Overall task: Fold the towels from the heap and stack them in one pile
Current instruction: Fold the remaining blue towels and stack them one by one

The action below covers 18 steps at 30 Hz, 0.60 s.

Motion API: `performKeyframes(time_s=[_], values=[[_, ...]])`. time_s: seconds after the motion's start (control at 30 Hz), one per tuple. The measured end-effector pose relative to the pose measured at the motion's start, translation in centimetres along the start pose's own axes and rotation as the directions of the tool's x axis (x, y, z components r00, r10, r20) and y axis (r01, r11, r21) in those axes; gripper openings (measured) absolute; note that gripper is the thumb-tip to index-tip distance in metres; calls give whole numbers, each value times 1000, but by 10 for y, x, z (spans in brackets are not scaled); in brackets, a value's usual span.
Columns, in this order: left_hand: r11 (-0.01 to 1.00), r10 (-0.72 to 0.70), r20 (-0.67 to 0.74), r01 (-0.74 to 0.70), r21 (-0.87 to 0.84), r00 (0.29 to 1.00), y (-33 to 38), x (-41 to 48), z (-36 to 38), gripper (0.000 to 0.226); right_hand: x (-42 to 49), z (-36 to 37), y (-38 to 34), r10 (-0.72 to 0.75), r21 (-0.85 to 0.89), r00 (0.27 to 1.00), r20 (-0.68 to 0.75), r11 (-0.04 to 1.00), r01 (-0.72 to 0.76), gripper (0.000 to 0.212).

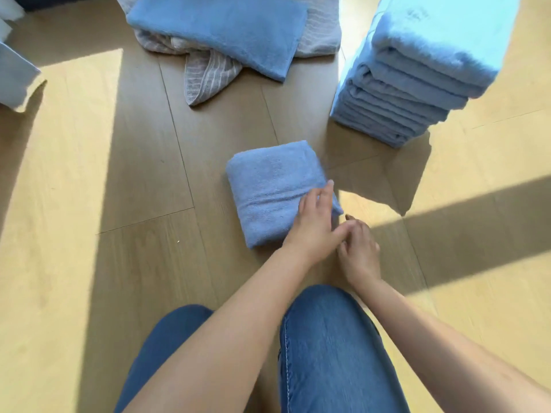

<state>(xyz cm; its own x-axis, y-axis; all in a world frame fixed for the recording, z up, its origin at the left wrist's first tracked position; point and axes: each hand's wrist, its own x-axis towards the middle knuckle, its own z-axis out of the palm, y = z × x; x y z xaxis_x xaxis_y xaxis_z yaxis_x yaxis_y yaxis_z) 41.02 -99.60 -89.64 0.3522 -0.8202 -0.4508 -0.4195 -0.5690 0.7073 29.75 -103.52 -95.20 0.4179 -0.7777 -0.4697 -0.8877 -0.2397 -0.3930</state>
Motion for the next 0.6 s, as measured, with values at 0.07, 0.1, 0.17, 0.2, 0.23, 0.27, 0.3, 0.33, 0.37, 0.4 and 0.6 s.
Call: performKeyframes(time_s=[0.07, 0.1, 0.17, 0.2, 0.23, 0.27, 0.3, 0.33, 0.37, 0.4, 0.6], values=[[985, -69, 138, 46, 166, 988, -3, -6, 16, 72, 3, -2, 10, 34, 58, 999, 10, 998, -34, 46], [970, -89, 139, 54, 238, 986, -9, -10, 20, 69, 5, -2, 13, 48, 94, 999, 9, 994, -49, 43], [926, -118, 89, 77, 370, 989, -23, -21, 21, 63, 12, -2, 14, 87, 210, 996, 1, 974, -86, 37], [895, -131, 49, 97, 435, 990, -32, -25, 19, 63, 16, -4, 11, 107, 296, 994, 15, 949, -107, 32], [862, -147, 2, 127, 491, 989, -41, -28, 15, 64, 20, -5, 6, 123, 391, 992, 32, 912, -126, 25], [830, -173, -41, 168, 532, 984, -50, -30, 10, 65, 25, -6, 1, 143, 469, 989, 44, 871, -147, 18], [807, -209, -86, 221, 548, 974, -58, -31, 4, 66, 31, -8, -6, 156, 522, 987, 47, 838, -157, 17], [795, -248, -127, 277, 539, 960, -66, -31, -2, 69, 36, -11, -13, 168, 549, 984, 57, 818, -171, 19], [792, -283, -154, 321, 519, 947, -73, -29, -8, 71, 40, -12, -20, 164, 565, 983, 78, 805, -179, 20], [794, -307, -161, 346, 500, 938, -79, -27, -13, 74, 45, -13, -26, 153, 545, 983, 107, 818, -186, 24], [842, -354, -104, 365, 397, 930, -94, -28, -16, 75, 43, -15, -45, 33, 389, 999, -20, 921, -23, 31]])
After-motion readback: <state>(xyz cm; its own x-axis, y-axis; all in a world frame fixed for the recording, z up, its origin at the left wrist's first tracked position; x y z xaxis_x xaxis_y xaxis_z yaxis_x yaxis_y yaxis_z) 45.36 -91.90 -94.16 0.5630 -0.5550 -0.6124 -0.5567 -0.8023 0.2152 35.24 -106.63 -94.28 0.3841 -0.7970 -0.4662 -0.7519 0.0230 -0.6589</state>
